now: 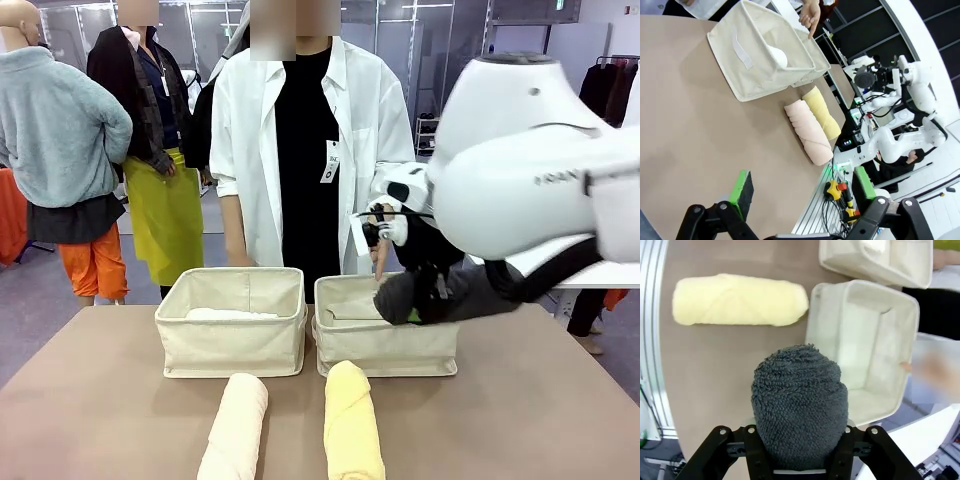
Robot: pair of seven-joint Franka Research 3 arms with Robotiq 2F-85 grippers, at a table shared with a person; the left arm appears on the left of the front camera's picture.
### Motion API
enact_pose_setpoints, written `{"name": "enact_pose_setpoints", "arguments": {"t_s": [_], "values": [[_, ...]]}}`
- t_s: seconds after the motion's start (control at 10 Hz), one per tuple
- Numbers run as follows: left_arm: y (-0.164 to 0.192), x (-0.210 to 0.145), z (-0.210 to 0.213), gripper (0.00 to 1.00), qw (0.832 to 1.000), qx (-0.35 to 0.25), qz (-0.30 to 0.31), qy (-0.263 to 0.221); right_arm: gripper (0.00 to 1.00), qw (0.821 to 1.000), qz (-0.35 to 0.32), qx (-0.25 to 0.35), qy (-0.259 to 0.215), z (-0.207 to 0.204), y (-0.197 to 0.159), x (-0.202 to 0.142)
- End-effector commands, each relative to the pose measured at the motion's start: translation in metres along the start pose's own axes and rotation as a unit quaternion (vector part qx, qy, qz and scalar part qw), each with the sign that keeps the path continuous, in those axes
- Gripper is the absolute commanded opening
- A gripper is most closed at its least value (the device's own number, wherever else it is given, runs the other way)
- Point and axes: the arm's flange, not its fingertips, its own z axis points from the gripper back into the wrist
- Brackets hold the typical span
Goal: Divide the towels into two baskets.
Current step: Pick up one hotel-folded towel from the bottom of the table and place it in the Fabric basket indicated by the person.
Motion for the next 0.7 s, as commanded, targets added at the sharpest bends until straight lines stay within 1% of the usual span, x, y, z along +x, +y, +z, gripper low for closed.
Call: {"name": "enact_pose_setpoints", "arguments": {"t_s": [0.0, 0.2, 0.4, 0.6], "values": [[-0.005, -0.004, 0.001, 1.0, 1.0, 0.002, -0.004, 0.001, 0.42, 0.999, 0.037, 0.008, 0.006, -0.016, -0.044, 0.02], [-0.005, -0.004, 0.001, 1.0, 1.0, 0.002, -0.004, 0.001, 0.42, 0.997, 0.076, 0.014, 0.008, -0.033, -0.068, 0.032], [-0.005, -0.004, 0.001, 1.0, 1.0, 0.002, -0.004, 0.001, 0.42, 0.996, 0.08, 0.024, 0.022, -0.051, -0.089, 0.037], [-0.005, -0.004, 0.001, 1.0, 1.0, 0.002, -0.004, 0.001, 0.42, 0.996, 0.081, 0.031, 0.023, -0.078, -0.108, 0.034]]}}
